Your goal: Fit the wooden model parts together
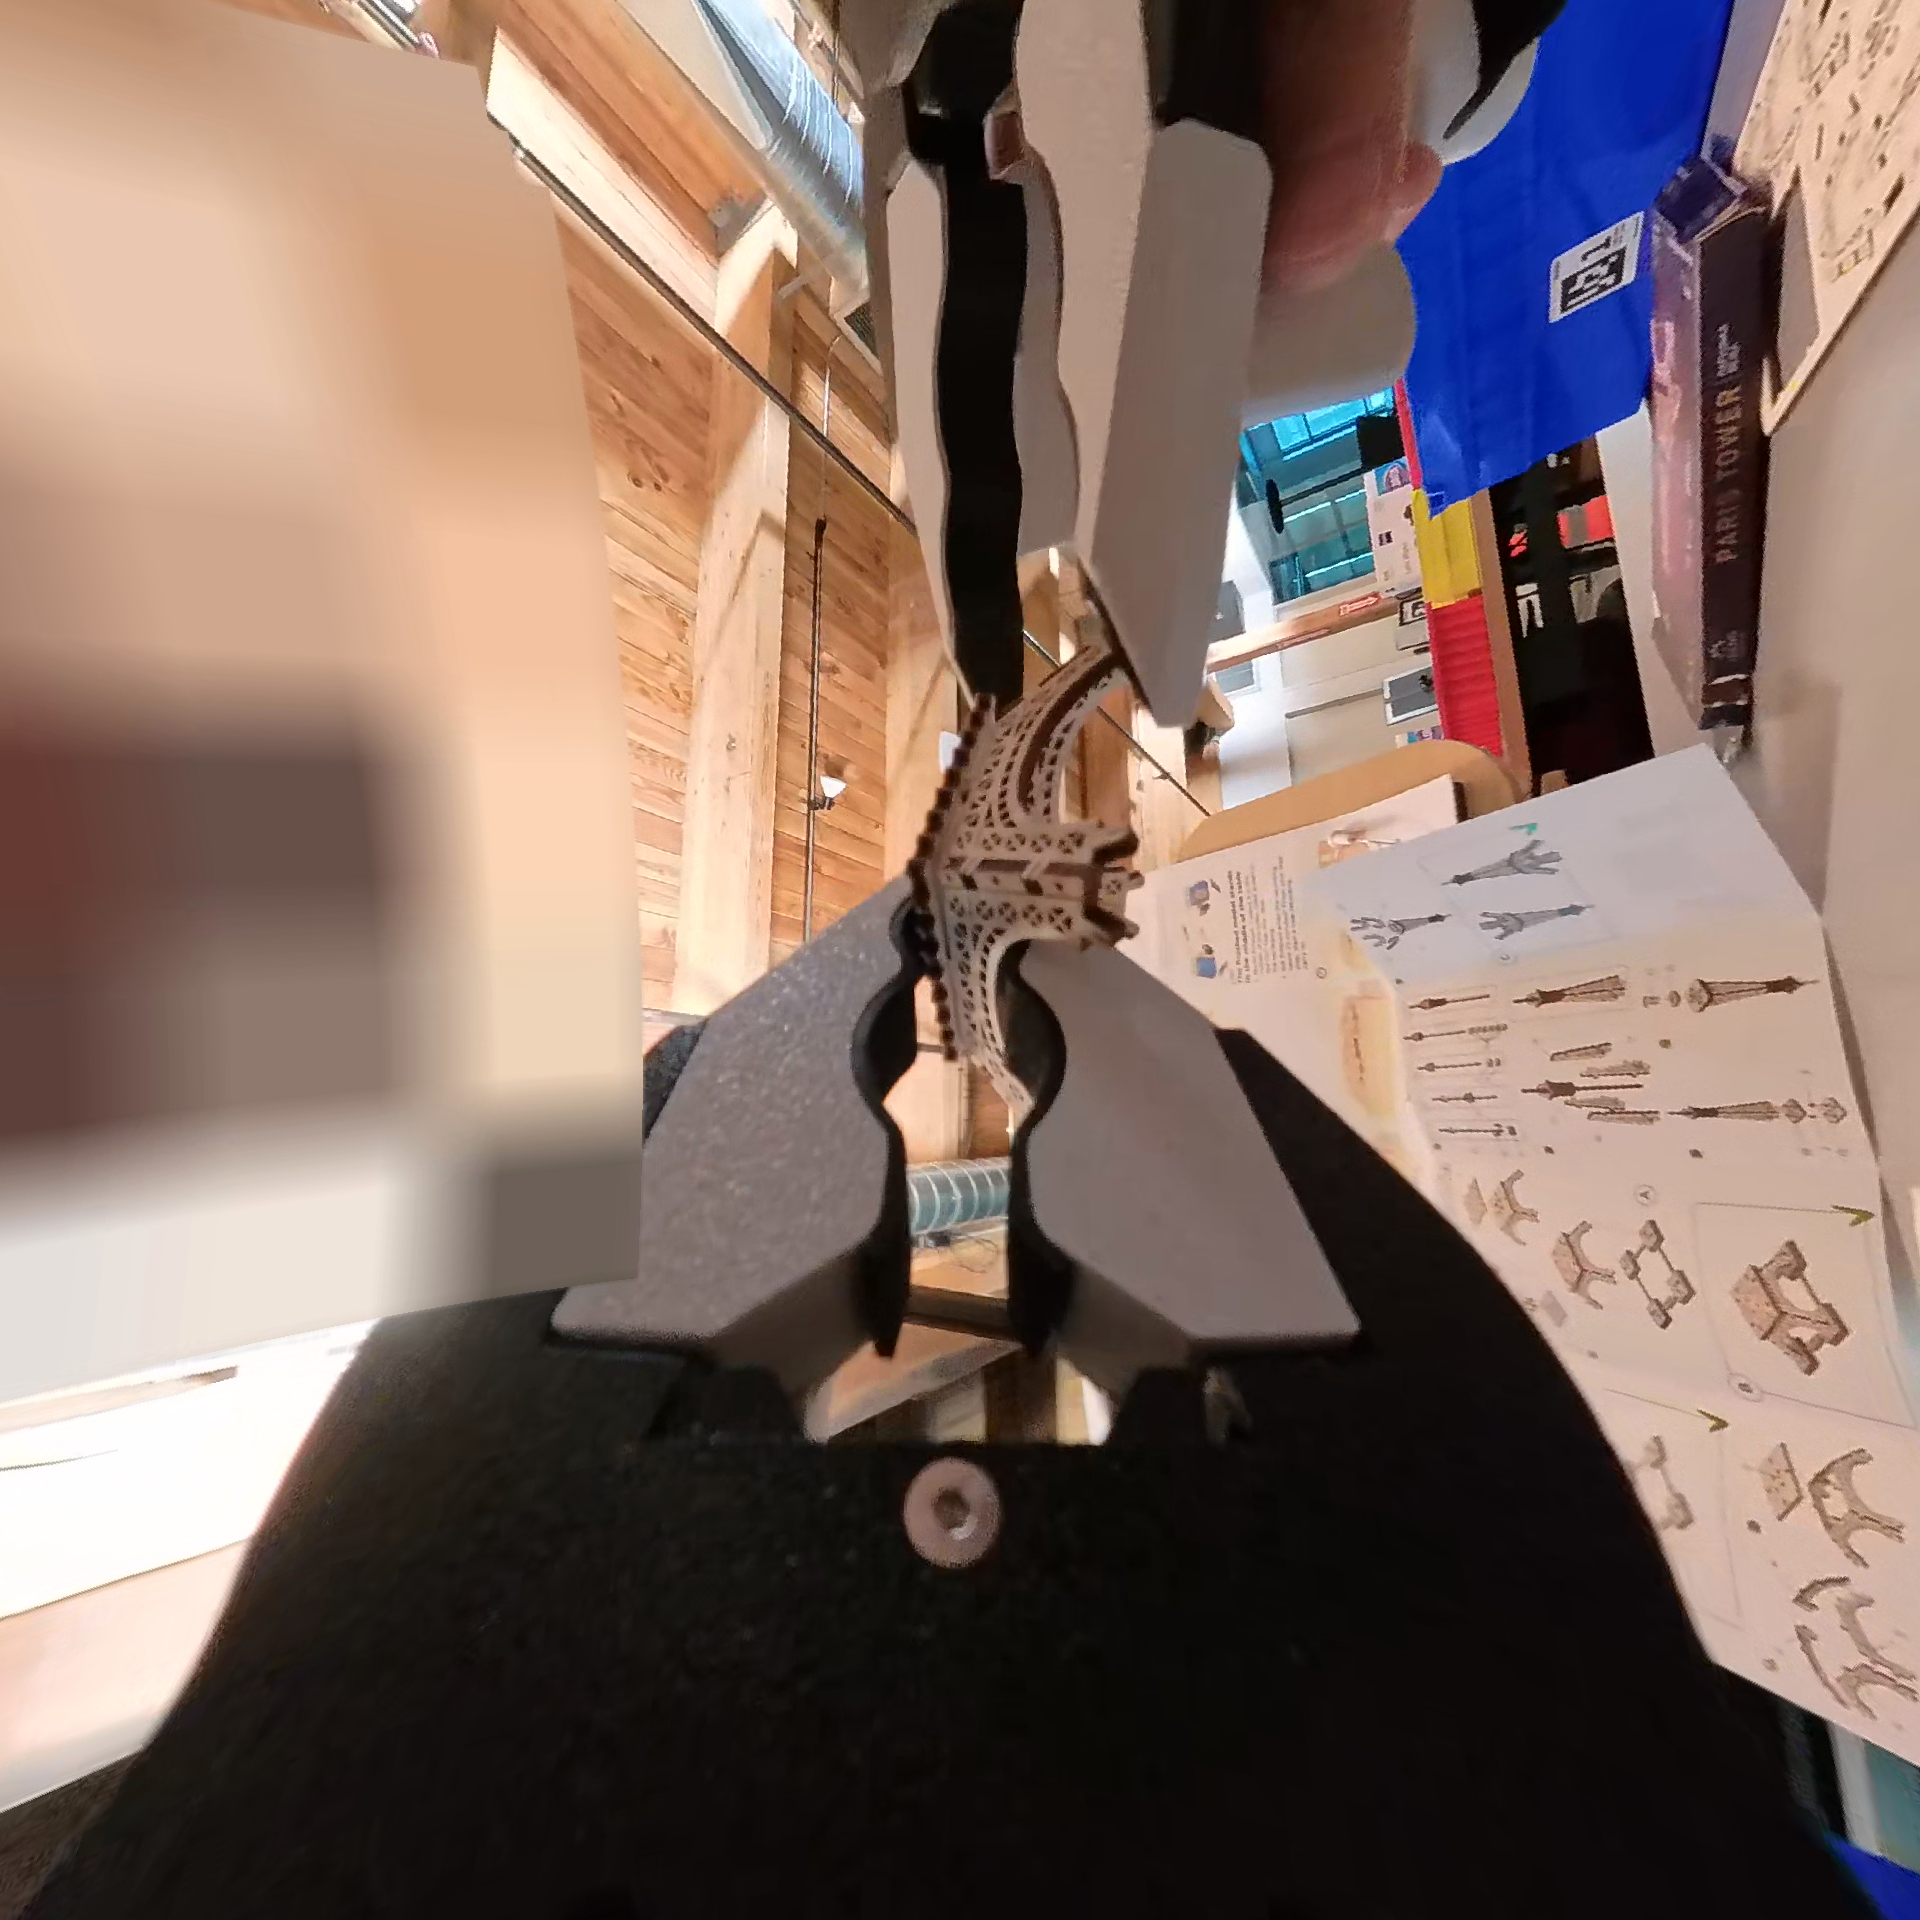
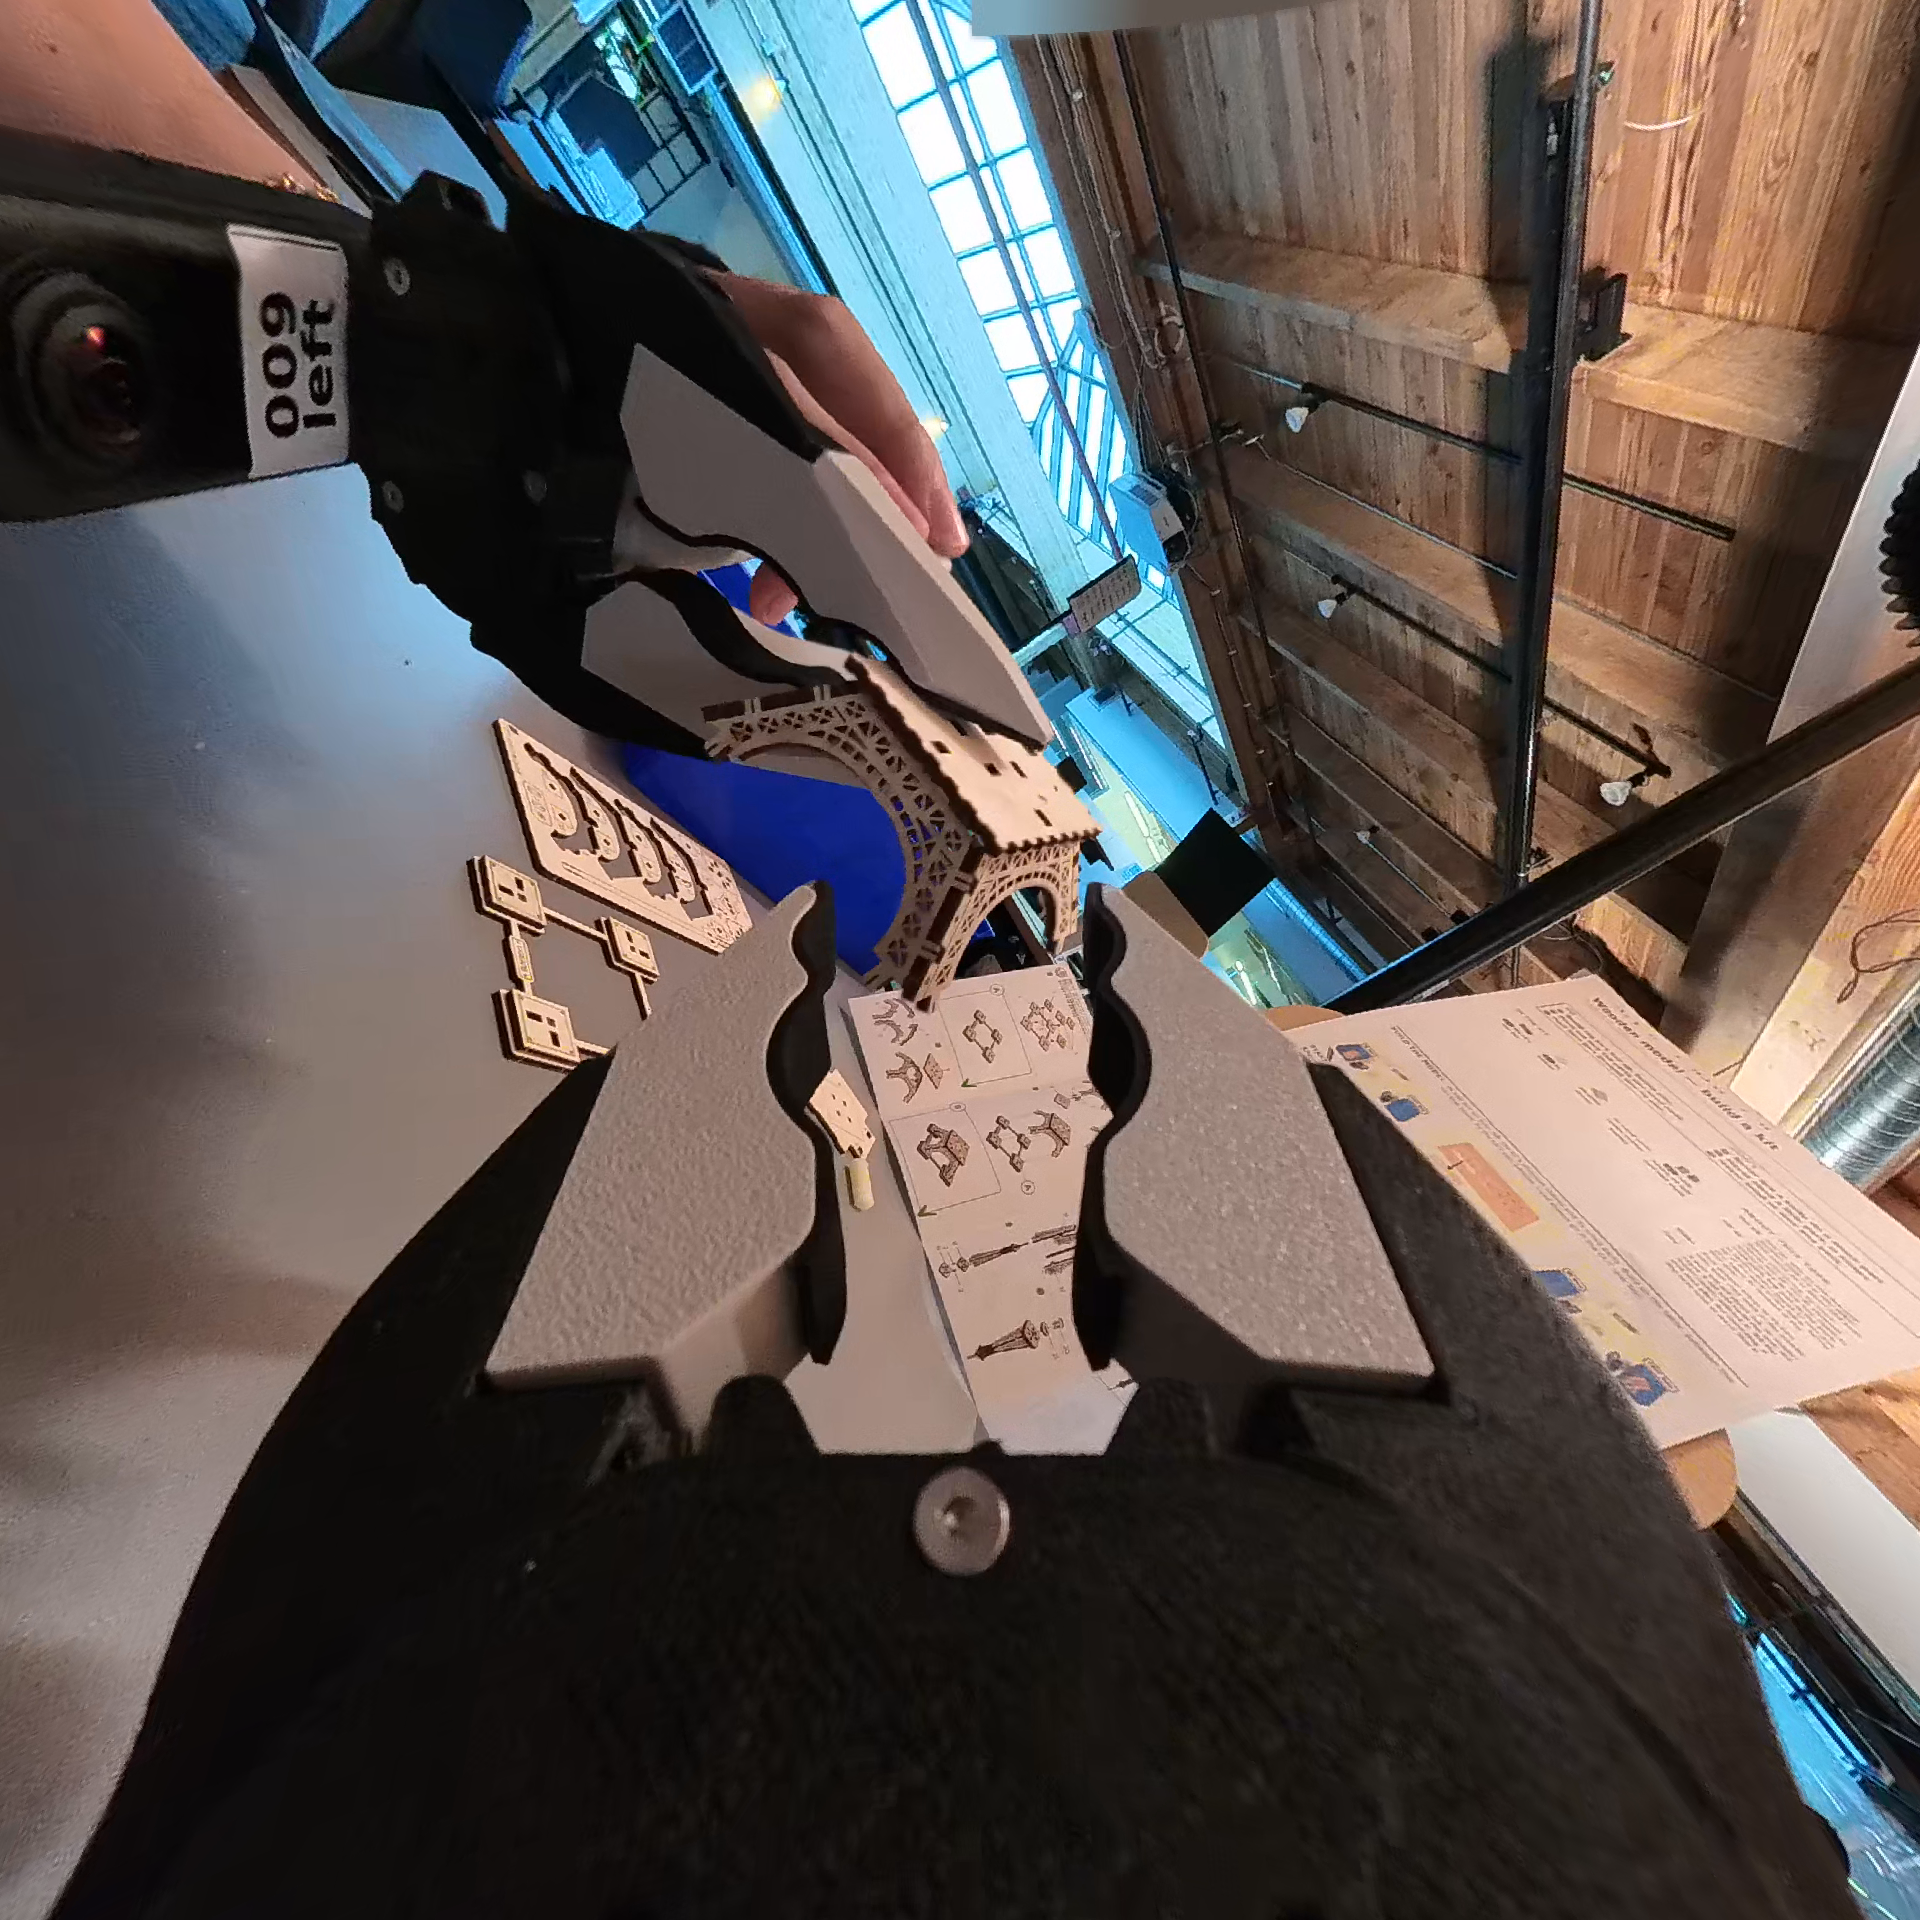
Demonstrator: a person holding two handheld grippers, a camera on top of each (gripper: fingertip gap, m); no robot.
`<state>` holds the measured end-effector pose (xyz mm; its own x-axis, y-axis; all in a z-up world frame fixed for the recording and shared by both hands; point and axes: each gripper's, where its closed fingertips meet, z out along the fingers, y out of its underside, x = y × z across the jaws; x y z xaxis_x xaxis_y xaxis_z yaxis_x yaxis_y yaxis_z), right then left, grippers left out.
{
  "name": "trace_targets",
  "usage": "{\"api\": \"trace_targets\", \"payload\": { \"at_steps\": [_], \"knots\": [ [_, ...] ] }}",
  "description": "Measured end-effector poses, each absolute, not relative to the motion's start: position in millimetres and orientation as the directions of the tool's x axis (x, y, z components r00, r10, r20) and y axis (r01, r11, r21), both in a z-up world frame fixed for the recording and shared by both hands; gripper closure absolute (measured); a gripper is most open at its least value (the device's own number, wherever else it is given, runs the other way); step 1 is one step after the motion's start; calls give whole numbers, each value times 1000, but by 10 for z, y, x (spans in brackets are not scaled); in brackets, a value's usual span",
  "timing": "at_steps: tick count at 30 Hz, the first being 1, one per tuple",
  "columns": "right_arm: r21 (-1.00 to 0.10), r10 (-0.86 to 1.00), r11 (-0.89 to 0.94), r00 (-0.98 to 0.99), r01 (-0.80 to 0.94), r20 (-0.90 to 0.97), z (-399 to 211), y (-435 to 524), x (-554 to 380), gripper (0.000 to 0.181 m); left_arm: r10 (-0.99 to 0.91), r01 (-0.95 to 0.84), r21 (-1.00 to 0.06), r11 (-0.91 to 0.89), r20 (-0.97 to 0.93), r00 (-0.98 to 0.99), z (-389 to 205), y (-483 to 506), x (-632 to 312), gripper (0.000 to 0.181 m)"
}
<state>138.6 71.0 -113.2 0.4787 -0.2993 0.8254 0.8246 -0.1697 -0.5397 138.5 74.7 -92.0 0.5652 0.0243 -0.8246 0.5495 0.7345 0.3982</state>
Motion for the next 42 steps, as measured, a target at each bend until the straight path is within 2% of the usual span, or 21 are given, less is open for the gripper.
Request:
{"api": "trace_targets", "payload": {
  "at_steps": [1, 3, 4, 5, 7, 9, 10, 11, 12, 13, 15, 16, 18, 22, 24, 26, 32, 35, 39, 40, 42],
  "knots": [
    [-543, -296, -172, 483, 822, 824, -1142, 711, 1395, 135, 10, 558, 376, 739, -836, 549, -919, 758, 1400, 175],
    [-550, -294, -175, 490, 817, 821, -1155, 701, 1417, 134, -39, 591, 283, 756, -881, 472, -945, 792, 1474, 176],
    [-555, -287, -189, 495, 810, 820, -1178, 689, 1450, 134, -82, 618, 185, 764, -923, 377, -997, 811, 1545, 176],
    [-568, -271, -211, 511, 795, 816, -1220, 669, 1499, 134, -137, 641, 50, 766, -961, 239, -1082, 824, 1627, 176],
    [-638, -242, -275, 590, 719, 770, -1343, 590, 1670, 133, -295, 574, -315, 756, -947, -131, -1310, 868, 1829, 175],
    [-733, -204, -304, 710, 608, 674, -1498, 497, 1781, 134, -535, 309, -705, 638, -695, -481, -1528, 924, 2000, 175],
    [-775, -203, -306, 757, 553, 621, -1546, 455, 1823, 136, -610, 115, -843, 526, -468, -640, -1676, 894, 2021, 175],
    [-811, -209, -306, 796, 499, 568, -1589, 421, 1862, 138, -659, -117, -911, 396, -194, -727, -1808, 864, 2025, 175],
    [-838, -203, -304, 829, 453, 521, -1634, 406, 1875, 140, -653, -336, -903, 270, 85, -753, -1905, 806, 1997, 175],
    [-853, -191, -302, 850, 425, 491, -1669, 406, 1868, 144, -589, -523, -835, 170, 340, -734, -1970, 725, 1934, 175],
    [-842, -155, -334, 857, 423, 492, -1749, 413, 1845, 147, -434, -781, -623, 39, 693, -575, -2030, 608, 1858, 175],
    [-814, -126, -370, 844, 448, 522, -1806, 406, 1834, 148, -388, -840, -543, 4, 773, -502, -2070, 580, 1855, 175],
    [-724, -70, -454, 789, 520, 611, -1929, 362, 1848, 149, -386, -877, -480, 34, 803, -454, -2251, 551, 1820, 175],
    [-626, 19, -553, 760, 550, 650, -2199, 303, 1854, 150, -409, -894, -441, 82, 803, -434, -2436, 500, 1745, 170],
    [-610, 63, -566, 767, 555, 639, -2309, 319, 1814, 150, -441, -884, -456, 102, 776, -451, -2430, 503, 1753, 148],
    [-605, 85, -574, 775, 552, 626, -2373, 335, 1793, 150, -527, -845, -509, 165, 679, -511, -2470, 566, 1787, 125],
    [-577, 91, -605, 768, 548, 634, -2485, 371, 1832, 158, -716, -726, -582, 367, 322, -620, -2519, 957, 1925, 105],
    [-551, 76, -646, 763, 528, 642, -2545, 358, 1911, 166, -724, -646, -617, 449, 172, -668, -2427, 1115, 1965, 116],
    [-544, 48, -666, 757, 510, 651, -2563, 361, 1991, 177, -584, -463, -657, 595, 42, -810, -2259, 1089, 1924, 173],
    [-546, 36, -670, 756, 504, 654, -2548, 367, 2008, 180, -534, -406, -651, 642, 0, -845, -2248, 1072, 1910, 181],
    [-546, 10, -679, 751, 490, 661, -2512, 374, 2050, 181, -457, -308, -623, 719, -89, -885, -2238, 1043, 1932, 181]
  ]
}}
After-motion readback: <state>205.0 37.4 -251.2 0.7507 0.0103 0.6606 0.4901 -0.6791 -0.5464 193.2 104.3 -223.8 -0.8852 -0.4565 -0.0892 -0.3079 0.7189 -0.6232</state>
